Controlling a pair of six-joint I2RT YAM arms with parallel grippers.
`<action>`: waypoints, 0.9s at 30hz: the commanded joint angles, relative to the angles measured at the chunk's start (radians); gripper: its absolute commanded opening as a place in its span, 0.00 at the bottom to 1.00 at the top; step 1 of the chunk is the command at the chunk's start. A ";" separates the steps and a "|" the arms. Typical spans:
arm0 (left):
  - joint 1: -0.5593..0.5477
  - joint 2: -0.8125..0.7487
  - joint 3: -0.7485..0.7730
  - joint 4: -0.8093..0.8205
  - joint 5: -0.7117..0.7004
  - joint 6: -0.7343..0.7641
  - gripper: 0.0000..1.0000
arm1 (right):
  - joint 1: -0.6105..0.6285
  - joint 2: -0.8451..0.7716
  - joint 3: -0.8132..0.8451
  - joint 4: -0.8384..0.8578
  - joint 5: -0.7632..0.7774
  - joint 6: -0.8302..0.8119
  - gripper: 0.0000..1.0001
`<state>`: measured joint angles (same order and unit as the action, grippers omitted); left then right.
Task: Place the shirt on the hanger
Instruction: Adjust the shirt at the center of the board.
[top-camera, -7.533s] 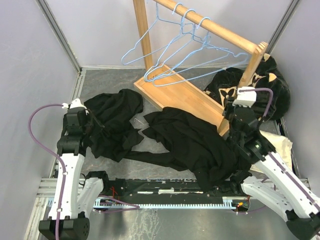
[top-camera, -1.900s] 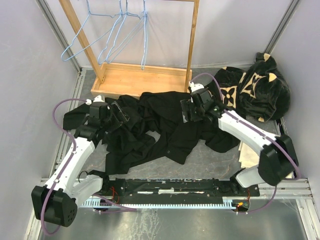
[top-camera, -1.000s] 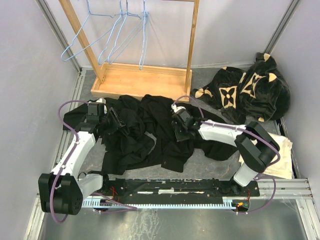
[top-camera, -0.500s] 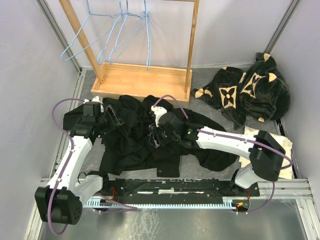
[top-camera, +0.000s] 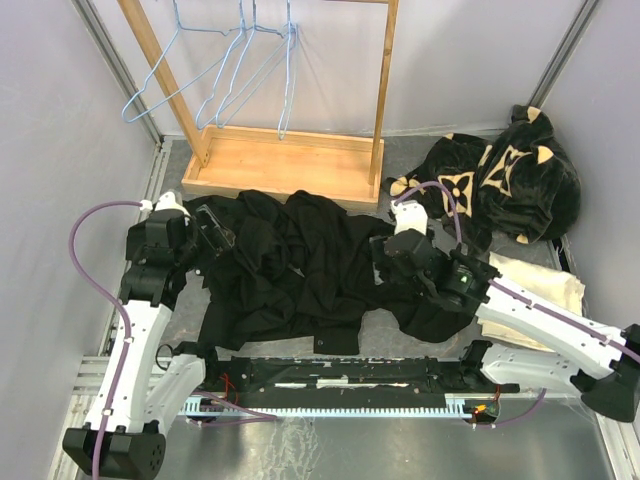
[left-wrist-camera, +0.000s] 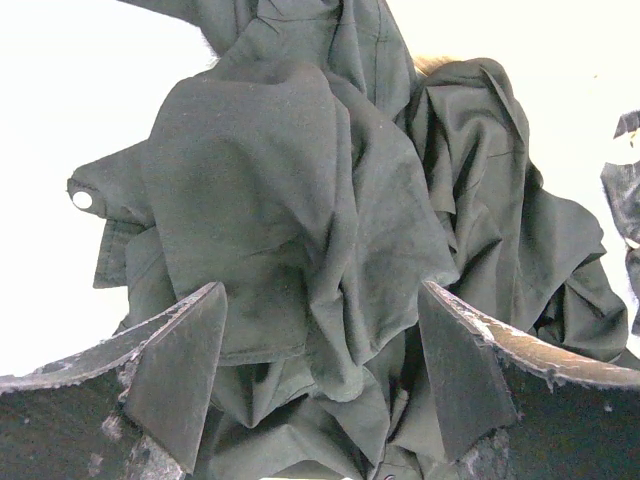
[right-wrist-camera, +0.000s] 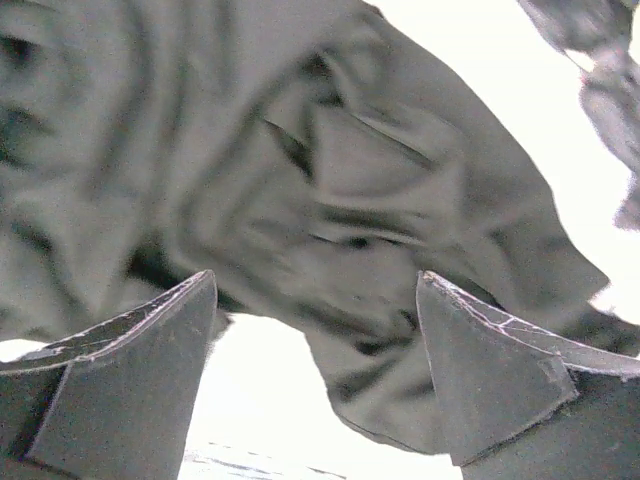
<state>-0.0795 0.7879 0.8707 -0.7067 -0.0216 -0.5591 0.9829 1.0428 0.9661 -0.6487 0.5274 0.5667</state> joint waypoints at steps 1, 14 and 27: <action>0.006 -0.035 -0.015 0.006 -0.009 0.042 0.83 | -0.122 0.004 -0.074 -0.182 0.080 0.025 0.89; 0.006 -0.019 -0.011 0.052 0.024 0.103 0.83 | -0.530 0.291 -0.153 0.200 -0.429 -0.147 0.97; 0.006 -0.072 -0.015 0.062 0.003 0.130 0.79 | -0.542 0.458 -0.204 0.350 -0.532 -0.087 0.71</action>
<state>-0.0799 0.7486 0.8417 -0.6998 -0.0021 -0.4770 0.4194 1.4990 0.7723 -0.3683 0.0261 0.4416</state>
